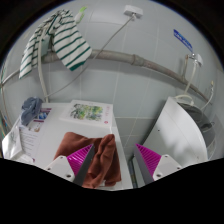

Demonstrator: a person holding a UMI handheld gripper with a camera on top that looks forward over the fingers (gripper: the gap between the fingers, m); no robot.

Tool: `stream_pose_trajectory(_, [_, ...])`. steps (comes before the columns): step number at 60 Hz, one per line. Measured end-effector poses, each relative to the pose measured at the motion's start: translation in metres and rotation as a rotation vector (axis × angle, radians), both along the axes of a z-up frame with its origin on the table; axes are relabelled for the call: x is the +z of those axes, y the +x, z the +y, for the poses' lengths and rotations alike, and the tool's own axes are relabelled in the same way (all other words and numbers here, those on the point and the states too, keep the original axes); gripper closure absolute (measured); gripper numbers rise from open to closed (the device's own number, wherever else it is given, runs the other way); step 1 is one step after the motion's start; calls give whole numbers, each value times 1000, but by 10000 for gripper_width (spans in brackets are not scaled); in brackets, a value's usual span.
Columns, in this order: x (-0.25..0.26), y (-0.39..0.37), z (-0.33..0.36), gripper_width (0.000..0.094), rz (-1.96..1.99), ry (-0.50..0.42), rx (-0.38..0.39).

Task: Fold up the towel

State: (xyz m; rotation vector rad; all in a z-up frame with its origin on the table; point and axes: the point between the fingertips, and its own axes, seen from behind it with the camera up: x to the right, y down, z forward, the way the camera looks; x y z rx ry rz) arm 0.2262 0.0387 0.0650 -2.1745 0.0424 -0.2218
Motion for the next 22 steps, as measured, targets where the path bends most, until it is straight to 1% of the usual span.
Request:
stream_pose_trajectory(5, [26,-15,-26,92,32,39,-5])
stream_pose_trajectory(19, [87,-97,-123,89,139,136,47])
stream_pose_trajectory(22, [97,-108,-145,89,148,140,50])
